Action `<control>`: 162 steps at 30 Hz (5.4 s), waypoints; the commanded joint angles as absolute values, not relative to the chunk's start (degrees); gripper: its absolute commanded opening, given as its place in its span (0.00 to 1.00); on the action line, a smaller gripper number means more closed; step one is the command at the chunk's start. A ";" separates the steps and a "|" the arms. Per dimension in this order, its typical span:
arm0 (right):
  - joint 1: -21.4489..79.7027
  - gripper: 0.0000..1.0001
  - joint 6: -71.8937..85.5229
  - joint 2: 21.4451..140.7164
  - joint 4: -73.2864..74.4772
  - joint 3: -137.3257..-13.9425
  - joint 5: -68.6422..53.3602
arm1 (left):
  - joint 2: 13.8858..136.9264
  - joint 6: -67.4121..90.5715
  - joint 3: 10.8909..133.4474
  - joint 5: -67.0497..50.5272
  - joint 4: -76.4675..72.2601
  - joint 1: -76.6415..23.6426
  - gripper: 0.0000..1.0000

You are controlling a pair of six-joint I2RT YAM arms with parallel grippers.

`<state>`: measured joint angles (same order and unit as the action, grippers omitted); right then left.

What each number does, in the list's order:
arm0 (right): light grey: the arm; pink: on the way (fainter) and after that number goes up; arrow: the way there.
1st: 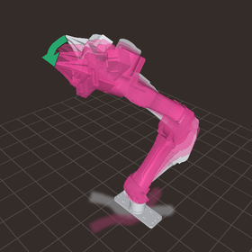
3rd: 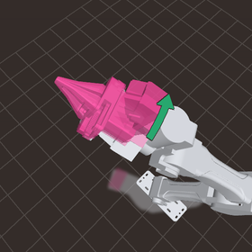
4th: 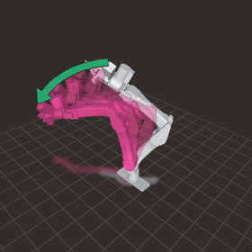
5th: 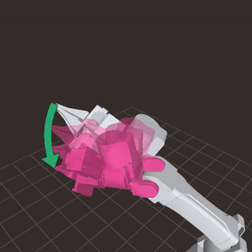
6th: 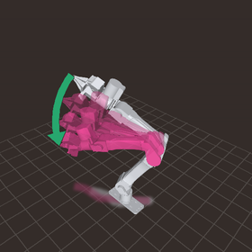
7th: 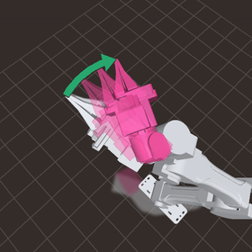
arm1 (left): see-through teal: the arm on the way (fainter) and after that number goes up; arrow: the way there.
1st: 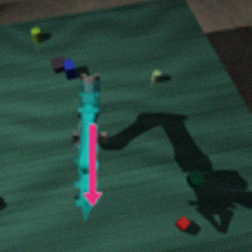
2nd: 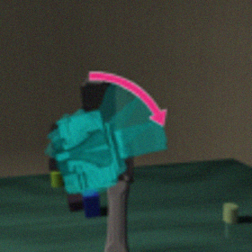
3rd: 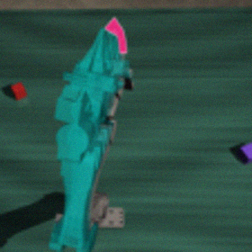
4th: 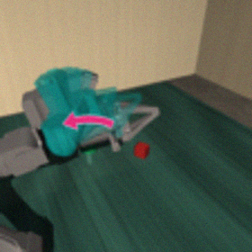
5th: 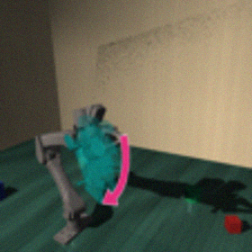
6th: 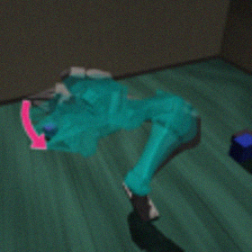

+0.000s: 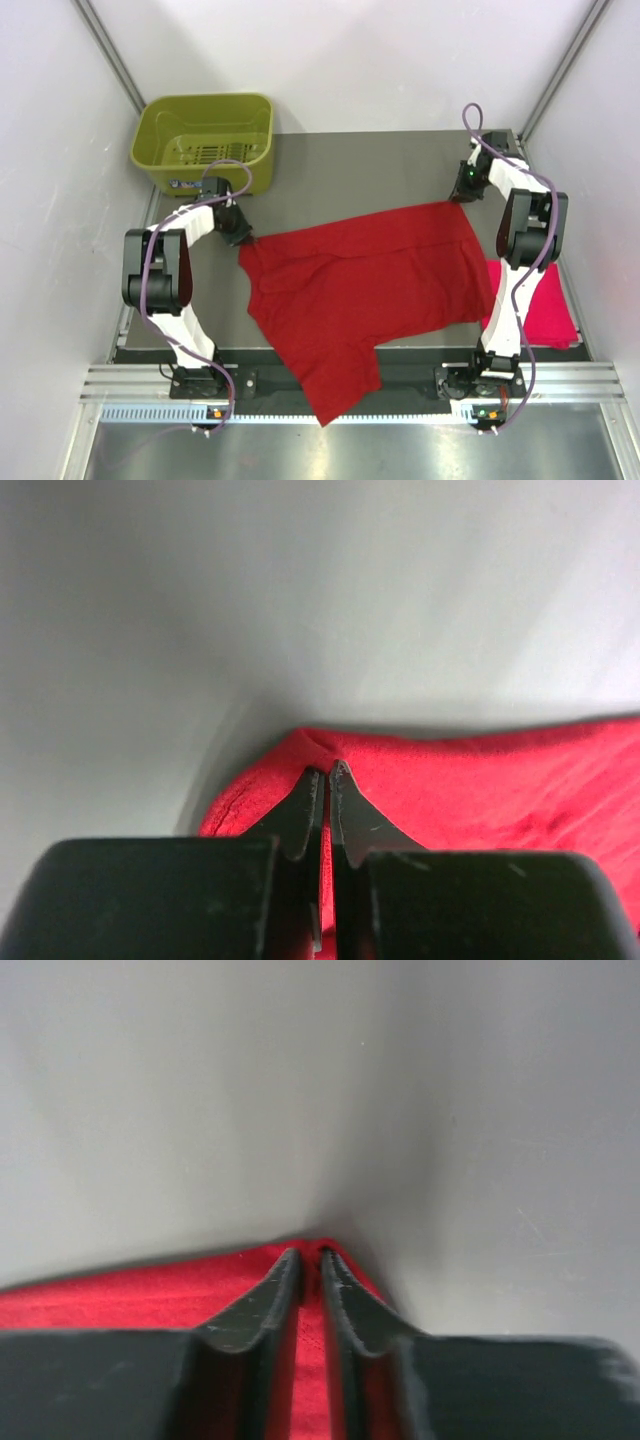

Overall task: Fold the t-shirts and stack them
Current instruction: Fold the tshirt

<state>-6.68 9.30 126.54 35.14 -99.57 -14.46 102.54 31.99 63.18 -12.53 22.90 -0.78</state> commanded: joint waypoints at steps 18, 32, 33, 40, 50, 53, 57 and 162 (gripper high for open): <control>-5.36 0.00 10.72 132.36 33.58 -110.83 -17.84 | 100.55 31.73 63.01 -4.58 14.15 6.59 0.00; -3.34 0.00 17.57 138.25 24.45 -118.74 -19.95 | 105.47 30.41 66.88 -6.41 13.18 9.76 0.00; -3.25 0.00 17.93 138.60 23.74 -119.00 -20.21 | 105.73 30.50 66.71 -6.76 13.01 9.76 0.00; -3.25 0.15 22.23 144.04 25.56 -127.59 -20.31 | 106.26 30.50 67.50 -8.35 13.97 9.84 0.00; -3.87 0.50 17.85 133.52 39.54 -125.25 -7.13 | 97.31 30.32 65.31 -6.15 23.36 9.32 0.62; -4.30 0.56 17.40 128.34 41.13 -119.99 -4.48 | 91.60 29.53 62.50 -5.71 26.53 9.40 0.64; -4.92 0.57 19.42 120.17 38.77 -108.50 -9.13 | 81.32 29.88 56.26 -9.48 28.47 8.71 0.63; 38.23 0.00 35.33 121.91 19.50 -86.75 -44.21 | 82.80 39.64 50.01 -21.36 30.67 4.66 0.00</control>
<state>38.35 41.91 125.40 14.39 -86.26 -40.01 86.72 36.69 51.40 -19.68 30.57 4.51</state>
